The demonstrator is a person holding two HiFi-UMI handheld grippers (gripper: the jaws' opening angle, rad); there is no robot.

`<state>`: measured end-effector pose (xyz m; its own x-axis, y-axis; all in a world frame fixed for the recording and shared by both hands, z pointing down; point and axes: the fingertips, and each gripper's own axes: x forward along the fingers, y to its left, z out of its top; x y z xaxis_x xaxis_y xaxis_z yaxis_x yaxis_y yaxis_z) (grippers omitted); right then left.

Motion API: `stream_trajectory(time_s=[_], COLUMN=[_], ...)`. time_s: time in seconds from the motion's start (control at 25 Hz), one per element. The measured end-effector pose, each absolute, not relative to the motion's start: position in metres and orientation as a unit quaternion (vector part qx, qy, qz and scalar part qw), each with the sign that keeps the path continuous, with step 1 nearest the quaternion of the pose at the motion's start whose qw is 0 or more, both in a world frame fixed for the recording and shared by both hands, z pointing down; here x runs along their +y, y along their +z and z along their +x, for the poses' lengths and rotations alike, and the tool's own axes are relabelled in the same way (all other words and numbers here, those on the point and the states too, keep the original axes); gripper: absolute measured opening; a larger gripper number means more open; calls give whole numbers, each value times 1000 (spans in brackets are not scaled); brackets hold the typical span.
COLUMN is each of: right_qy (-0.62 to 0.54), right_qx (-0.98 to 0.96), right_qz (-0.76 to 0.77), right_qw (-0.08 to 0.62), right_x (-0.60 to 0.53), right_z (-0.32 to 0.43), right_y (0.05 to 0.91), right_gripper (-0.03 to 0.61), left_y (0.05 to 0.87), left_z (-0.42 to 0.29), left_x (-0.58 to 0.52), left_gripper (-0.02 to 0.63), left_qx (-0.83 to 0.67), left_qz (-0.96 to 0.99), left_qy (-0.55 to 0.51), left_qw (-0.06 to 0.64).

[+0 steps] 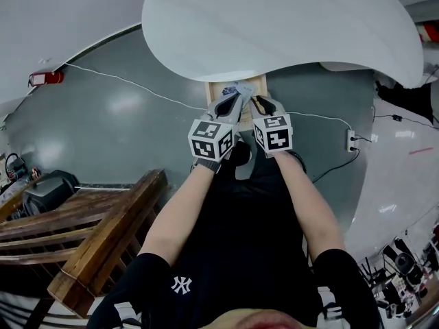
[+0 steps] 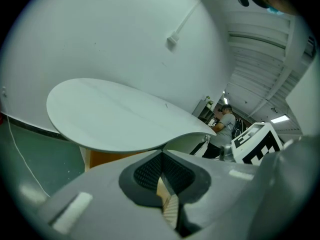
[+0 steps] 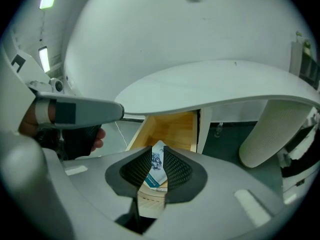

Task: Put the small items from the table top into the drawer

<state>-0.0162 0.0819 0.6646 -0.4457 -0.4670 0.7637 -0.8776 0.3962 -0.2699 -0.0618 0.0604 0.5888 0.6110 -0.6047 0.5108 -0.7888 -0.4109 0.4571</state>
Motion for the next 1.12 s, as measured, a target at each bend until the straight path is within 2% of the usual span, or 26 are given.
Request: stream_trajectory(time_s=[0.56,1.12], right_qy=[315,305], right_qx=[-775,-765], right_qz=[501,532], right_qw=[220,196], right_x=[19,-59], right_z=[38,101], right_y=[561,522], right_gripper=[78,78], left_y=[512,469], left_z=[-19,48], left_x=[9,-64], left_gripper=[1,1], left_qx=[-399,-378], left_qz=[852,870], left_qy=[110,100], left_qw=[321,300])
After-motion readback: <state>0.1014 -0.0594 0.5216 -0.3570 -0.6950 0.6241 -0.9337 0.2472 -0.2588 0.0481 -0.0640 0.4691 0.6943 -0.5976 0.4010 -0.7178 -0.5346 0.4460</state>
